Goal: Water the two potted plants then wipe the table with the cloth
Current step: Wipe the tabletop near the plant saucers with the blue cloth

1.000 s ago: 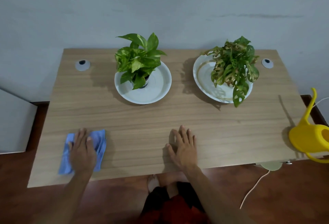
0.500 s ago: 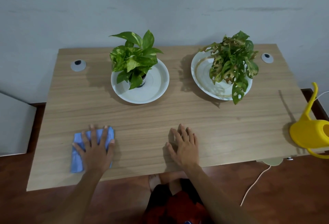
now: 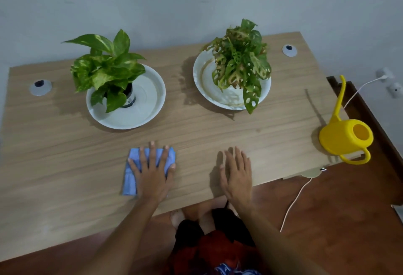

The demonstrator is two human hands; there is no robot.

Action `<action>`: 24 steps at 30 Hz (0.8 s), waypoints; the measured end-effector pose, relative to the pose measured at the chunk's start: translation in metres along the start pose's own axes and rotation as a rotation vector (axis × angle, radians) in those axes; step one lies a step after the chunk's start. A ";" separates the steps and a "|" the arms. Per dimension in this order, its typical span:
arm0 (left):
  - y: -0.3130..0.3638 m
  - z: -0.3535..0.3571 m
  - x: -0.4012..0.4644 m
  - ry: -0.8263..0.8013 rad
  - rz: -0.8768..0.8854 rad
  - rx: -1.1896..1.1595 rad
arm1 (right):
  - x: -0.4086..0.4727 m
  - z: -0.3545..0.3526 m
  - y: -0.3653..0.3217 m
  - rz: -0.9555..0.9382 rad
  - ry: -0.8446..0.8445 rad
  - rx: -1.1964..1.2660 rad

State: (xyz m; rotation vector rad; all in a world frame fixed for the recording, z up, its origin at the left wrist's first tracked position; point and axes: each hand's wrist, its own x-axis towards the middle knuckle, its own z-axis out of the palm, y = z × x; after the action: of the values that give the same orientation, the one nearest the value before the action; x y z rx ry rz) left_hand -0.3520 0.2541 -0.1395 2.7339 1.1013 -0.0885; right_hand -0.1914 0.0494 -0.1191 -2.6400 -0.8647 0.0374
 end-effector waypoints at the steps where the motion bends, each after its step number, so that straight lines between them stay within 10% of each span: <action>1: 0.012 0.002 0.002 0.000 0.006 -0.011 | 0.000 -0.003 0.012 0.052 0.003 0.000; 24: 0.281 0.028 0.032 -0.115 0.531 0.043 | 0.070 -0.057 0.215 0.180 0.109 -0.021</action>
State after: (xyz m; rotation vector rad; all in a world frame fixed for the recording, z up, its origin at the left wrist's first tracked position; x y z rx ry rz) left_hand -0.1342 0.0718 -0.1274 2.9133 0.3240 -0.1893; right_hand -0.0046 -0.0900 -0.1340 -2.7031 -0.5940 -0.0697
